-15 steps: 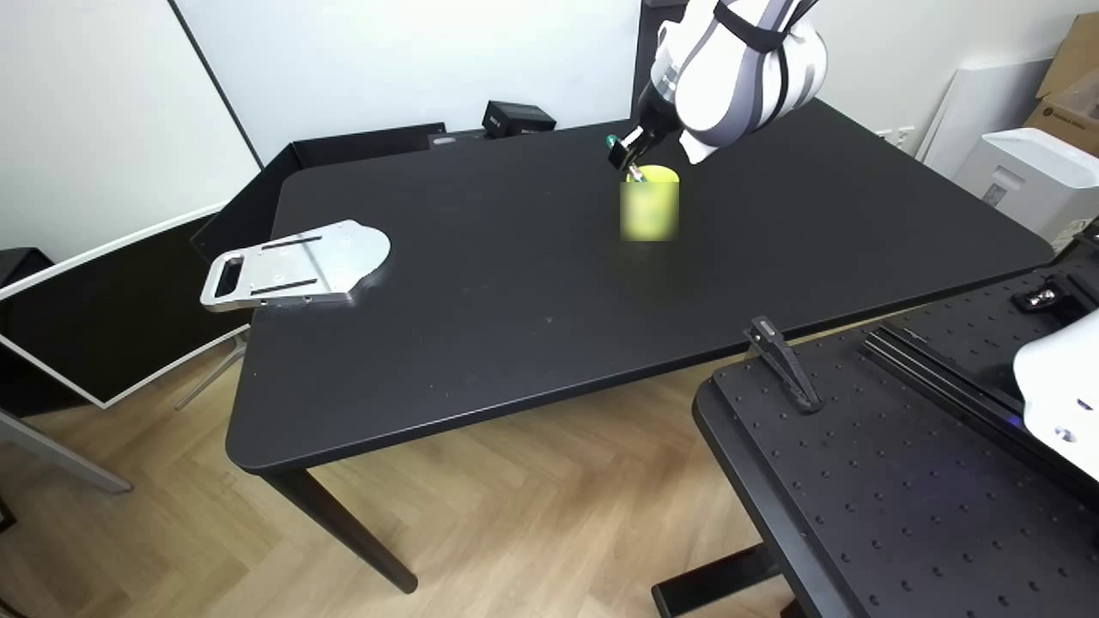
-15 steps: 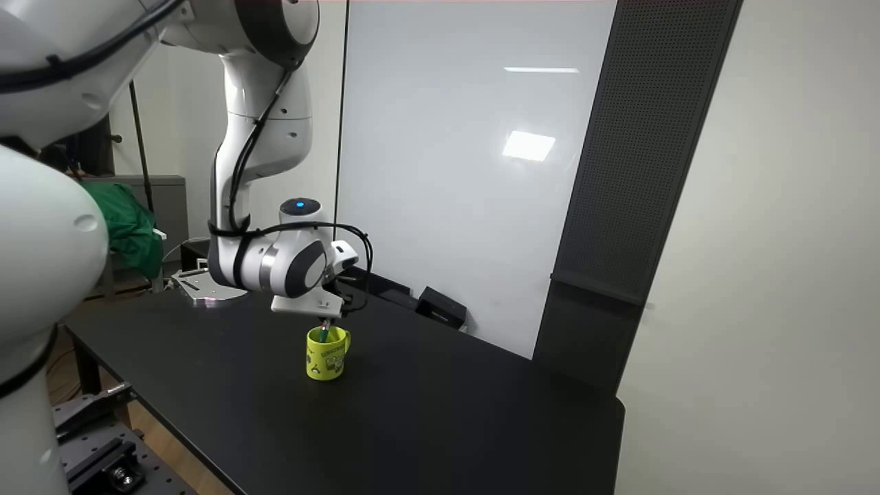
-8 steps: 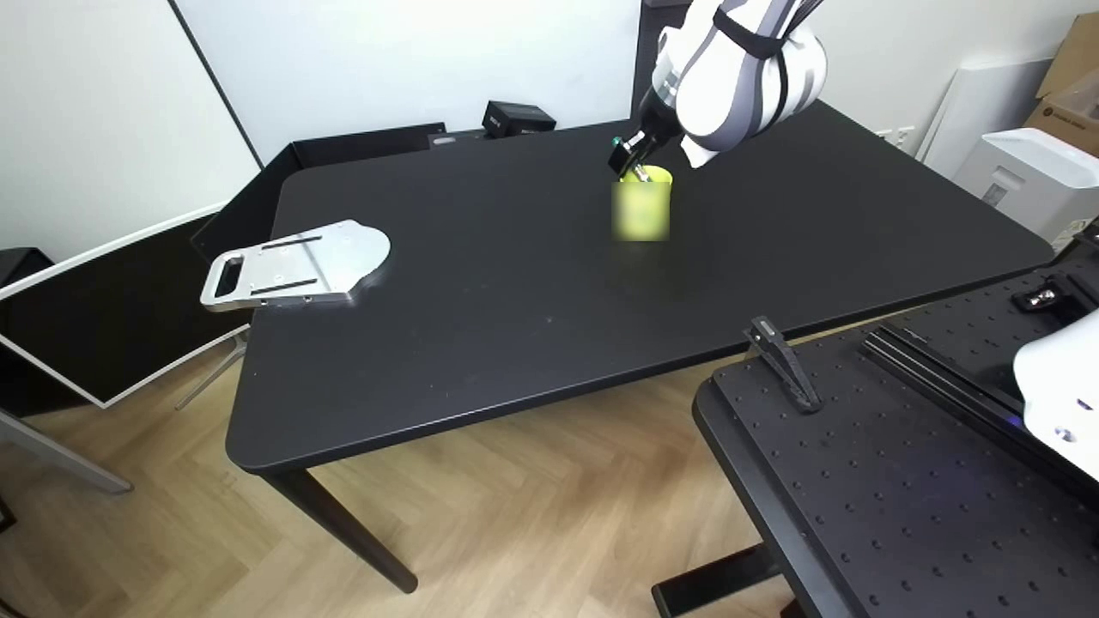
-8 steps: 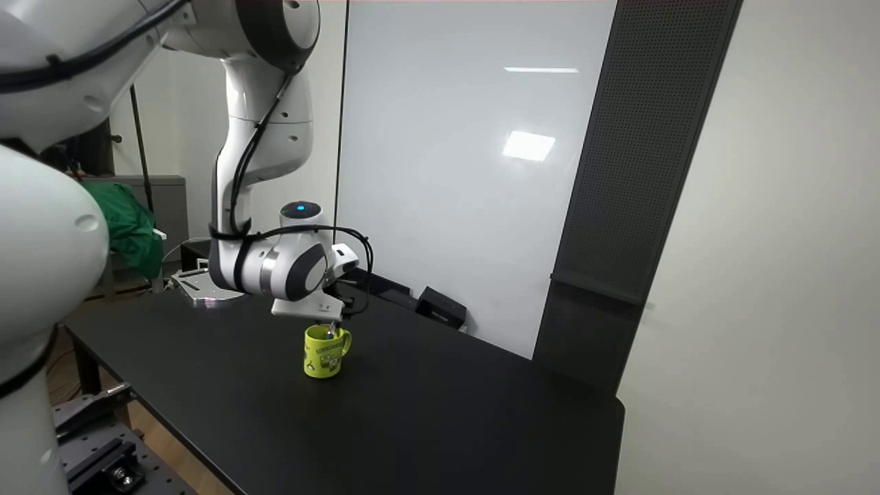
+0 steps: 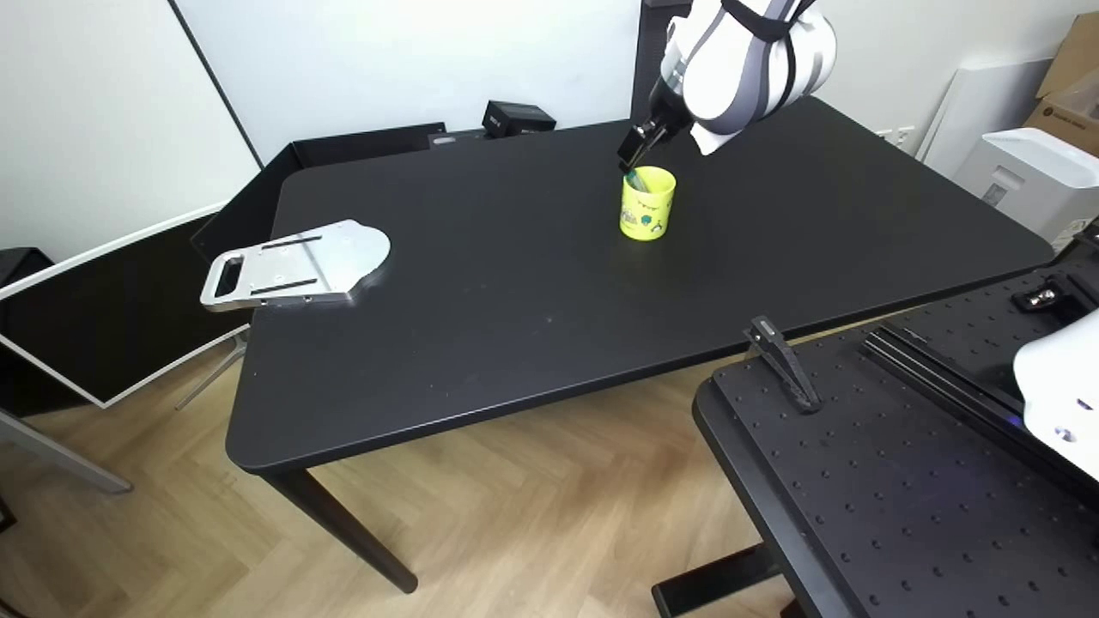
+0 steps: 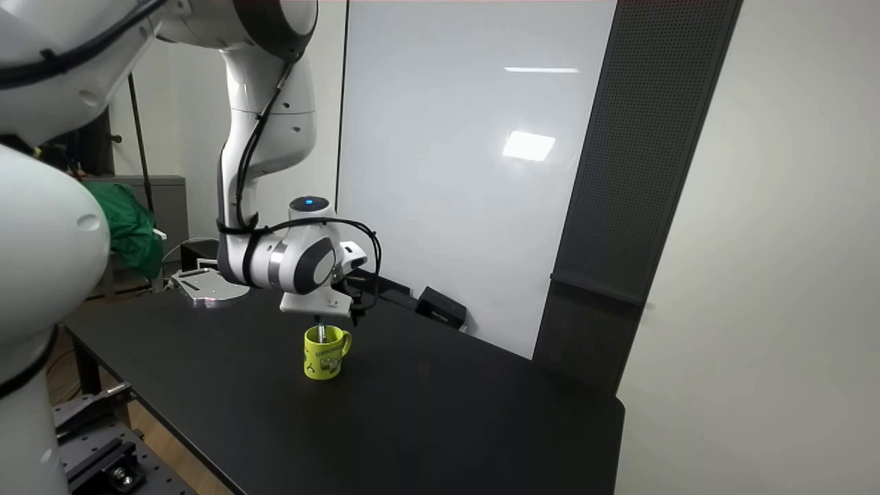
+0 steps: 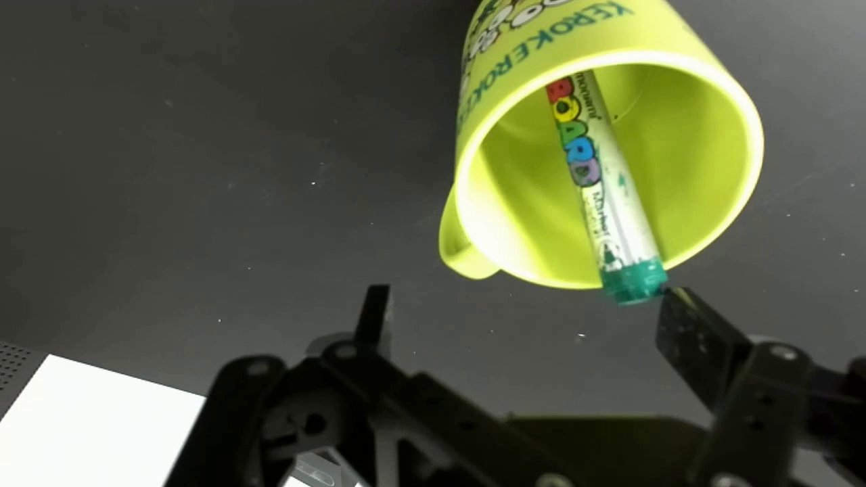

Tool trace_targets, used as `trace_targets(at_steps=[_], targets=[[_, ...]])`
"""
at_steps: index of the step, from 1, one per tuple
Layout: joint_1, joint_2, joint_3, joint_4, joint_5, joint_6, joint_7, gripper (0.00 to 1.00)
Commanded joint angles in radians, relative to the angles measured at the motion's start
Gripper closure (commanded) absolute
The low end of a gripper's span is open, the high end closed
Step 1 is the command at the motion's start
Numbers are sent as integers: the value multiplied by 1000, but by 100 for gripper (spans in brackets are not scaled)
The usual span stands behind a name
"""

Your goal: Put a marker in the mug

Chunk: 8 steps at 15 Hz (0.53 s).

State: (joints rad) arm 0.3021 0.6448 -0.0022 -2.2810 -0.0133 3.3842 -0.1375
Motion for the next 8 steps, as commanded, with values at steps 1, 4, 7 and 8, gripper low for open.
trace_targets(at_steps=[1,4,7,8], targets=[[14,-112,-28,-46,-2,-102,21,0],[-15,-190,-11,-55,-19,-244,33,0],[-92,-270,68,-44,4,-466,56,0],[-98,-291,72,-38,11,-528,72,0]])
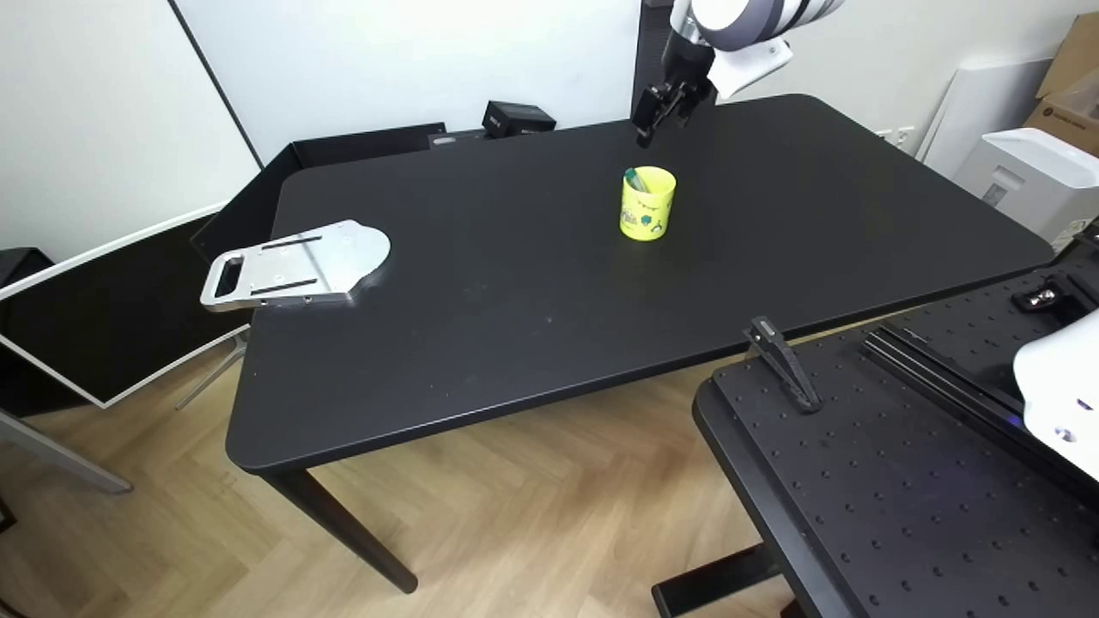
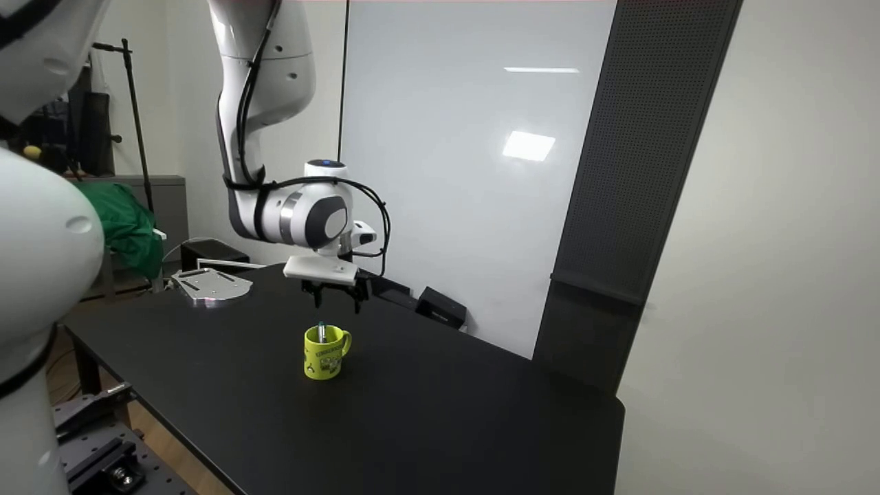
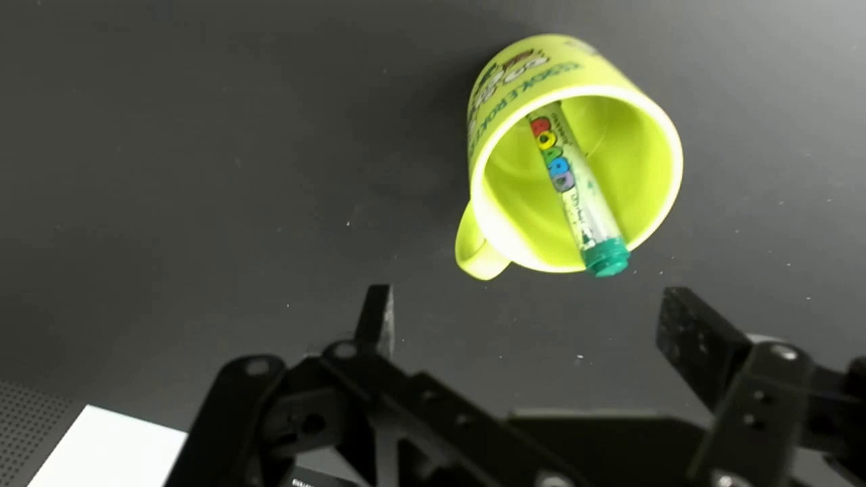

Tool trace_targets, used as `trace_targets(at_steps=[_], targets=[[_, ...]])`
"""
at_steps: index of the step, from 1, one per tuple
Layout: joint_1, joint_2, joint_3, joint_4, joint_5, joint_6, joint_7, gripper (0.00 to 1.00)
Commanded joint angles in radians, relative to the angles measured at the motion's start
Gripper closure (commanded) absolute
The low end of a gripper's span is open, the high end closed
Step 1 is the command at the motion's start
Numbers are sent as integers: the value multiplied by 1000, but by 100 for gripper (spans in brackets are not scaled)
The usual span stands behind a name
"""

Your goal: Put a marker in the mug

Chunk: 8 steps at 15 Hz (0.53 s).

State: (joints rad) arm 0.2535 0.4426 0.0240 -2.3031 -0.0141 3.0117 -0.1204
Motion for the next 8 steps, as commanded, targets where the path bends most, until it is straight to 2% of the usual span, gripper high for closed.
trace_targets(at_steps=[1,7,8], targets=[[-69,-110,65,-11,20,-223,53,0],[-101,-187,91,4,34,-477,54,0],[-113,-192,106,7,59,-514,21,0]])
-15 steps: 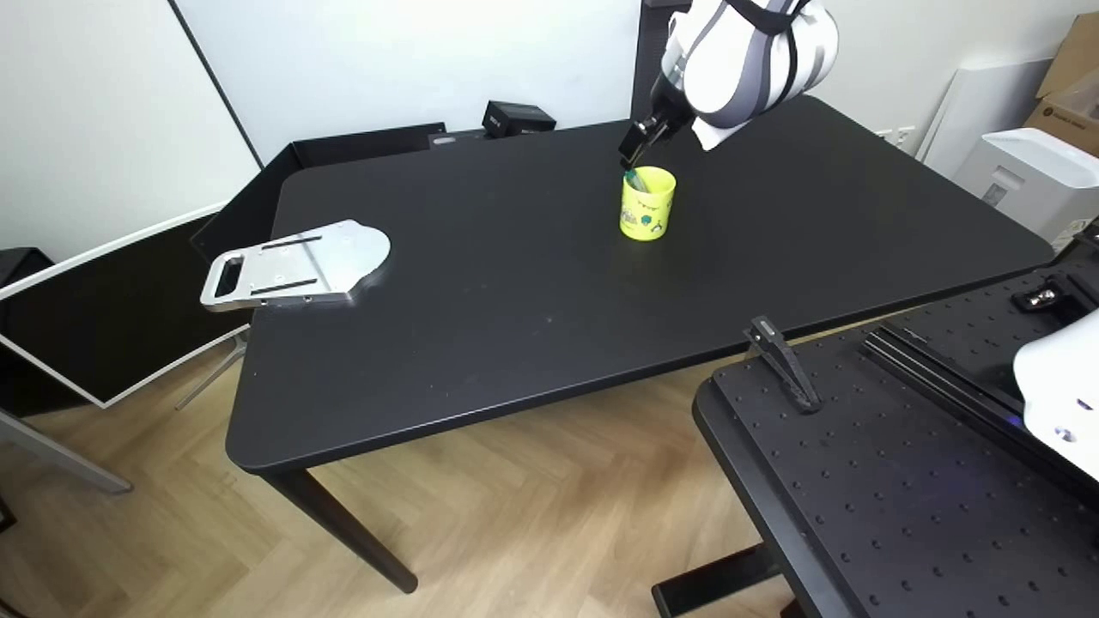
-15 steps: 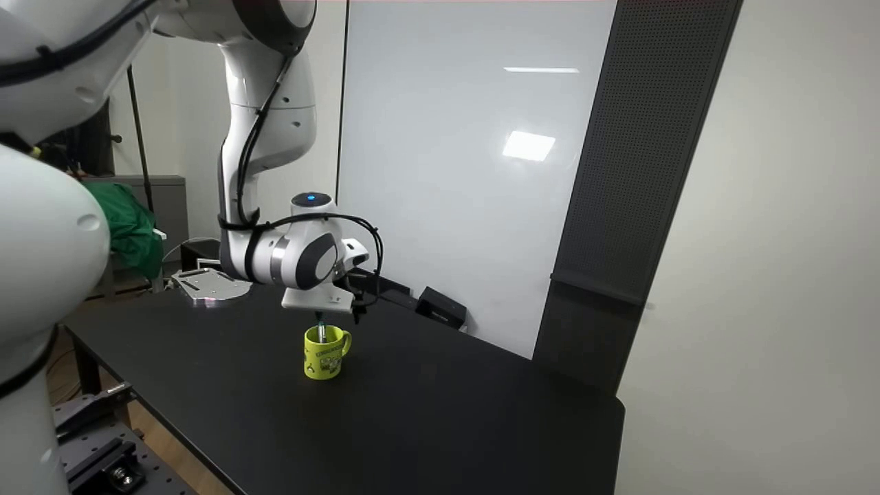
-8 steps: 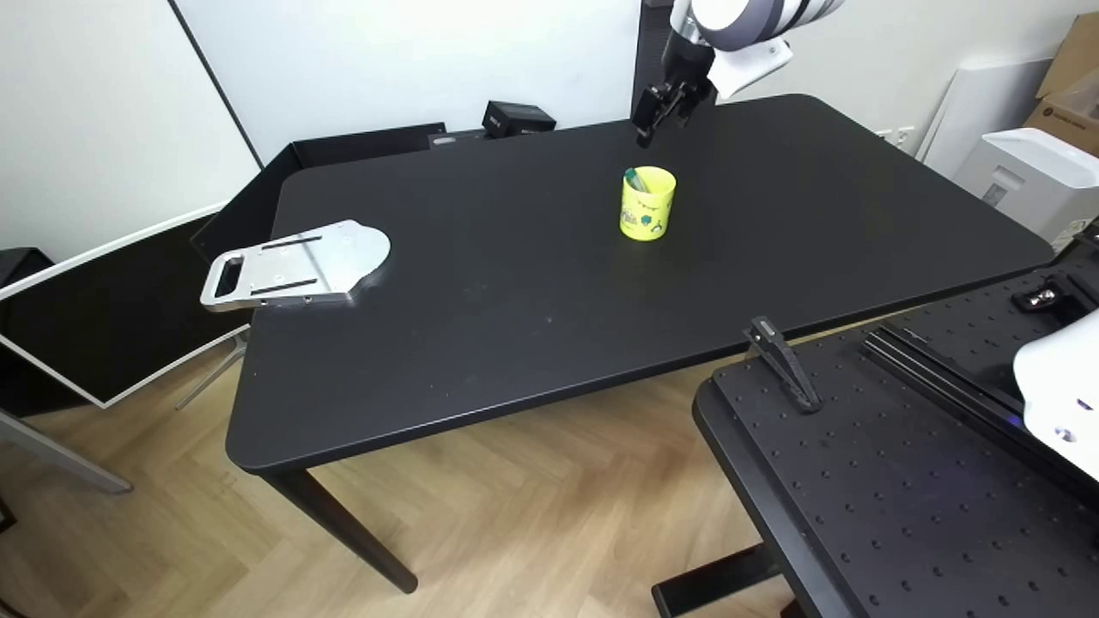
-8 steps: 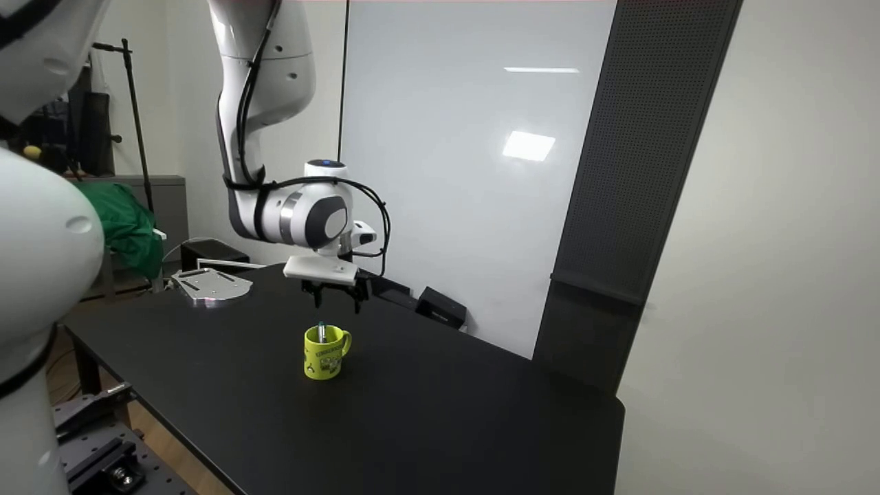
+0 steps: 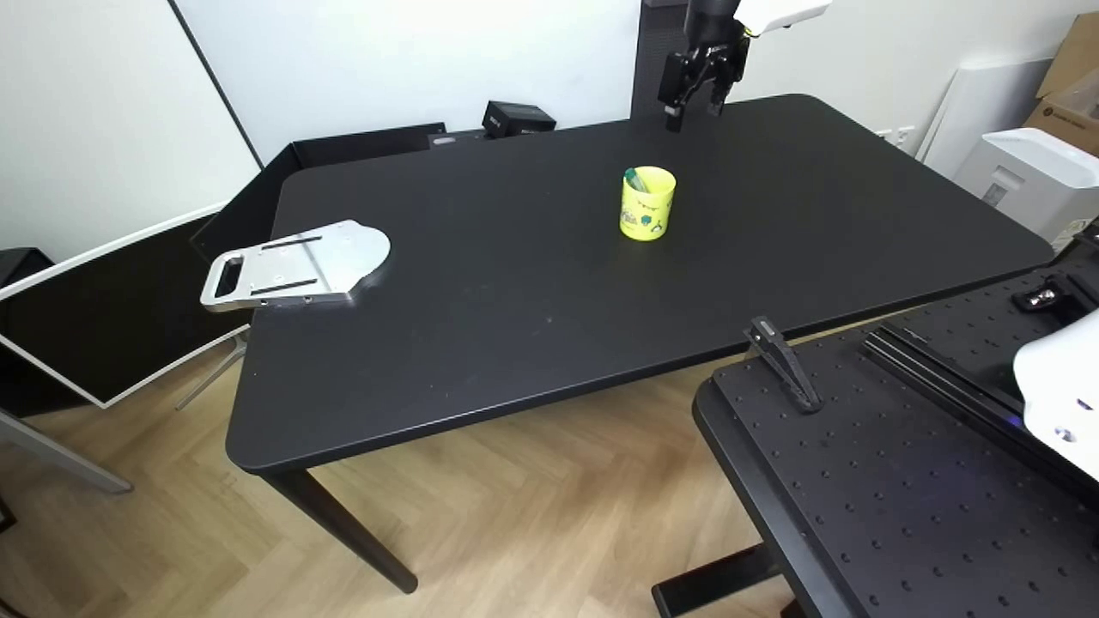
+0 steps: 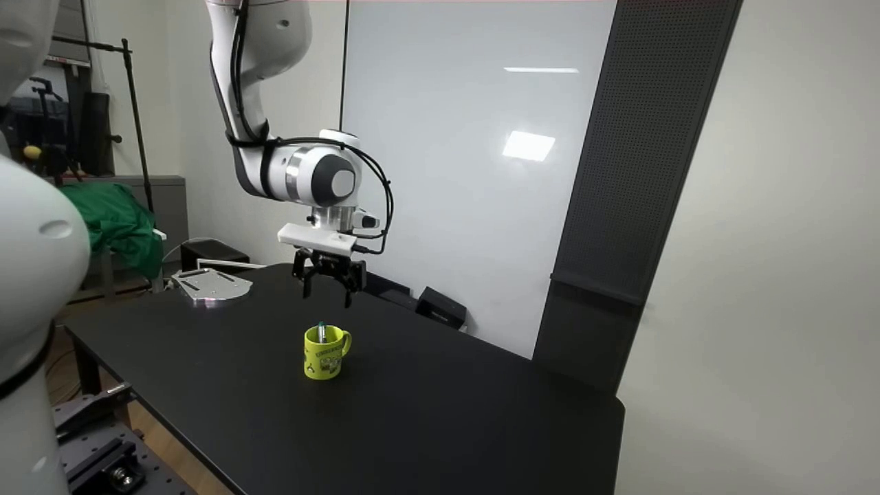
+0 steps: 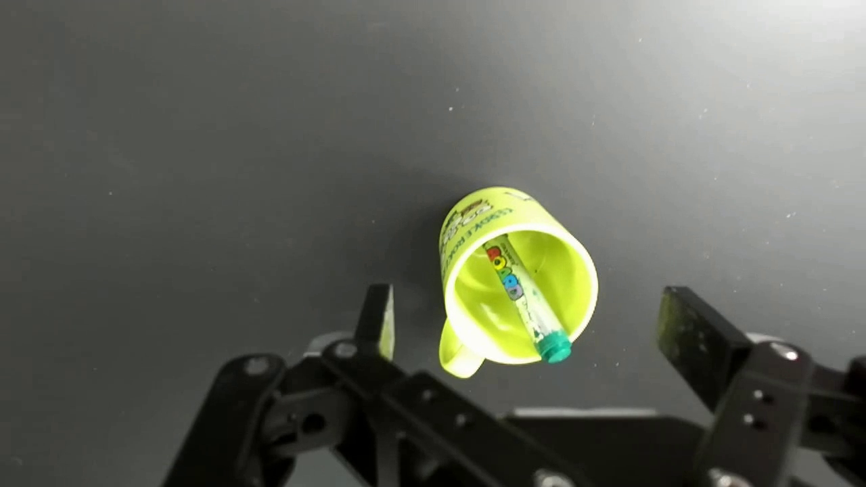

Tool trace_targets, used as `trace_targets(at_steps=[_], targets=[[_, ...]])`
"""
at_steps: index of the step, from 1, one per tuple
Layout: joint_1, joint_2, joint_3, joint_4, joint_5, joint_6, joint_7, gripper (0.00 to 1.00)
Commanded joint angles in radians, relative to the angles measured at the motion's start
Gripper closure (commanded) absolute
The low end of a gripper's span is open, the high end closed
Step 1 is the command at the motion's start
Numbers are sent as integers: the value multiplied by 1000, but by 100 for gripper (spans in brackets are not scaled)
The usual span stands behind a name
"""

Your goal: Put a marker in the mug

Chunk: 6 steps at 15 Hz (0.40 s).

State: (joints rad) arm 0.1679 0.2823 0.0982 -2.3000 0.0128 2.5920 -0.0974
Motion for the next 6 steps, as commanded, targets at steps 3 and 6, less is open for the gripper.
trace_targets(at_steps=[3,6], targets=[[-30,-17,38,3,31,-95,-23,0],[-35,-19,46,3,43,-110,-35,0]])
